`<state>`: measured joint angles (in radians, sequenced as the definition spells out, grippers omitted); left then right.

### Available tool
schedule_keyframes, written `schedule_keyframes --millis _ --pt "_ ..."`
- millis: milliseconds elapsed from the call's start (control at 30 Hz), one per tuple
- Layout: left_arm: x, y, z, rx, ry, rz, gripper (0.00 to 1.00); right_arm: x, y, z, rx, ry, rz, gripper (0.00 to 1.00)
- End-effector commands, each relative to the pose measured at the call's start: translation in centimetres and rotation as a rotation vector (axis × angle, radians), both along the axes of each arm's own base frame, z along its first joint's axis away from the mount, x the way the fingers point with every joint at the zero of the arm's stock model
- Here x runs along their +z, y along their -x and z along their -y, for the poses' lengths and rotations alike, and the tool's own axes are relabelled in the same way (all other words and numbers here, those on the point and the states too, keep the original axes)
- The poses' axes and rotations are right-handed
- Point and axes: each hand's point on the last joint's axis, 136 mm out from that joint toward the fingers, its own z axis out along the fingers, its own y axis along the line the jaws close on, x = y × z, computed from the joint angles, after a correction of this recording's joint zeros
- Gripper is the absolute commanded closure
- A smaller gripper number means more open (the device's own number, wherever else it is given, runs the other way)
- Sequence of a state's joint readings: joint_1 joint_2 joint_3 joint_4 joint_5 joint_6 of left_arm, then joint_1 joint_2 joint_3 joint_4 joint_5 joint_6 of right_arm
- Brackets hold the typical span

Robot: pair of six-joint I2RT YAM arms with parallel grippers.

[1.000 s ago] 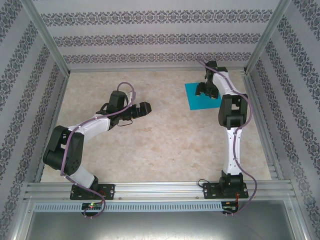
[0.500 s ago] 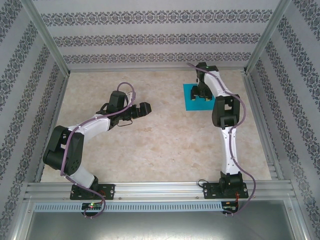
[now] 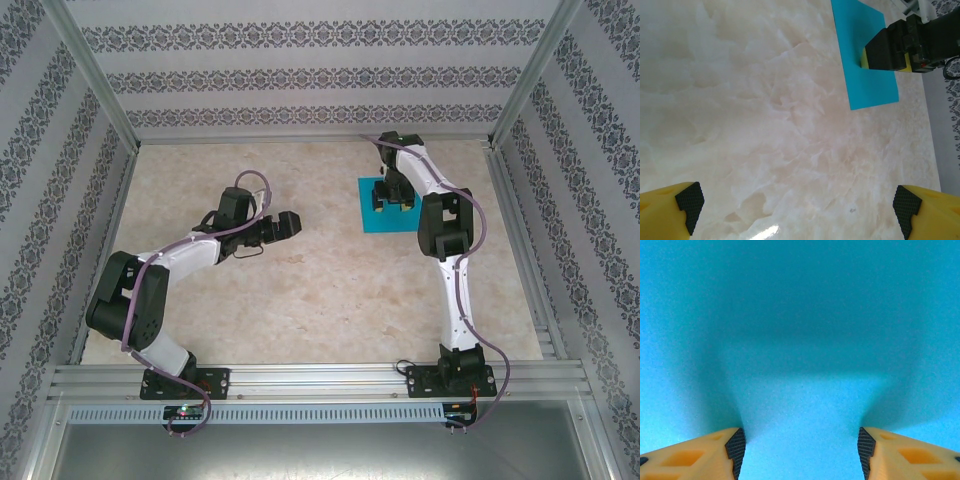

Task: Fold a paper plane with a square sheet of paper (pick it up from the middle)
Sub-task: Move the square sheet of paper to the center of the table.

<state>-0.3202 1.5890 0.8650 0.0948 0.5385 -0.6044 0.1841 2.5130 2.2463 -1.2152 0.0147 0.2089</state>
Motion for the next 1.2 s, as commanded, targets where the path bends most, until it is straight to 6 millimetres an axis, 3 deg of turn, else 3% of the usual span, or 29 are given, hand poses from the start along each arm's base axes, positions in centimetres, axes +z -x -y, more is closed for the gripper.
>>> schedule_keyframes --millis 0,133,433,700,1167 --pt "1.7 0.4 -0.8 -0.008 -0.016 0.058 0.0 0.0 1.2 -2.7 -0.011 -0.055 -0.025 0.36" --pt "2.3 0.7 -1.5 0.002 -0.019 0.073 0.0 0.1 1.7 -4.6 -0.019 -0.096 -0.013 0.36" --pt "3.2 2.0 -2.8 0.027 -0.018 0.09 0.0 -0.7 5.0 -8.7 -0.016 -0.132 -0.018 0.36" --pt "4.1 3.6 -4.2 0.032 -0.038 0.08 0.0 -0.8 9.3 -12.2 -0.005 -0.128 -0.007 0.36" --pt "2.4 5.7 -6.2 0.054 -0.049 -0.006 0.0 -1.1 18.7 -20.0 0.031 -0.168 -0.016 0.34"
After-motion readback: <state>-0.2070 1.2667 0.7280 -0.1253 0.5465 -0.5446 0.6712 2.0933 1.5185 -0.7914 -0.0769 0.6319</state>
